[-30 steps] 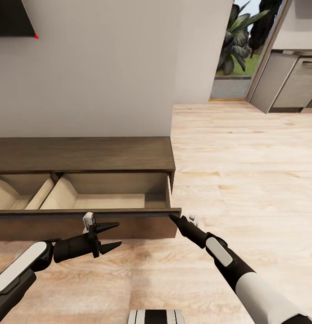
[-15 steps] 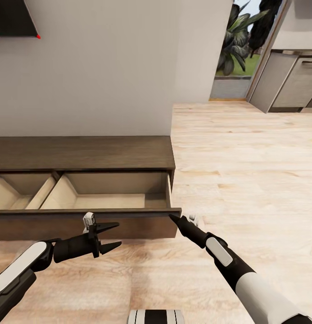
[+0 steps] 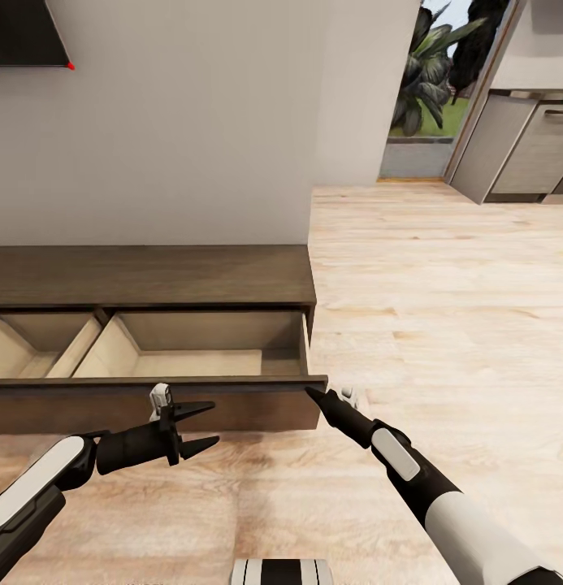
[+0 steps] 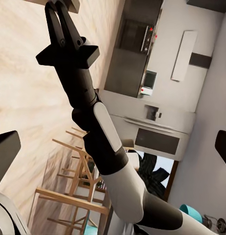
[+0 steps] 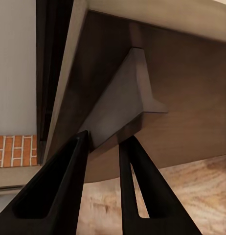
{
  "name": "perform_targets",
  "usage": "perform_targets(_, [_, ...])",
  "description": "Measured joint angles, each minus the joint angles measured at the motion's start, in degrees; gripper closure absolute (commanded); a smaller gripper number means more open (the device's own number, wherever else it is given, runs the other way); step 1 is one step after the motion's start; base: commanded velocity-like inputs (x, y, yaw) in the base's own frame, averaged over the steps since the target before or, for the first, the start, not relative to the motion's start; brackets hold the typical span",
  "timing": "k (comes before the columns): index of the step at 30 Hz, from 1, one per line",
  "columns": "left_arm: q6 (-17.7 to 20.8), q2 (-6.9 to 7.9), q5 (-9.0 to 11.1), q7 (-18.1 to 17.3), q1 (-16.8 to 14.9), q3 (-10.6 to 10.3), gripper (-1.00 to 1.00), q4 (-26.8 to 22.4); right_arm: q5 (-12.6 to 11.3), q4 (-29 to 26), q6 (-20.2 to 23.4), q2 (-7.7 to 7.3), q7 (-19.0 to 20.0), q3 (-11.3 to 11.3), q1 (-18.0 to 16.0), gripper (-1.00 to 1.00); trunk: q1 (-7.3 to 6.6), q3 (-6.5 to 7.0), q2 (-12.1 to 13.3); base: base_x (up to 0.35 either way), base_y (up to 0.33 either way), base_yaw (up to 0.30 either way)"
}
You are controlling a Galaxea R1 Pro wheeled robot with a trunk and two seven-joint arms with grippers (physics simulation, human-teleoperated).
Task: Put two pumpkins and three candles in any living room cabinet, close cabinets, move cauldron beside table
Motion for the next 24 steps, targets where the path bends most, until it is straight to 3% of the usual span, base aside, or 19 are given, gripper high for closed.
perform_targets(17, [-0.02, 0.00, 0.00, 0.00, 0.00, 0.00, -1.00, 0.00, 0.03, 0.00, -0.01, 0.00, -0.01, -0.07, 0.00, 1.00, 0.01, 0.00, 0.00, -0.022, 0.000, 0.000])
perform_targets(23, [-0.04, -0.01, 0.00, 0.00, -0.02, -0.01, -1.00, 0.01, 0.45, 0.08, -0.16, 0.93, -1.03, -2.10, 0.01, 1.00, 0.01, 0.00, 0.01, -0.052, 0.000, 0.000])
perform_targets(24, [-0.04, -0.01, 0.00, 0.00, -0.01, -0.01, -1.00, 0.01, 0.47, 0.10, -0.15, 0.95, -1.03, -2.13, 0.01, -1.00, 0.01, 0.00, 0.01, -0.006, 0.000, 0.000])
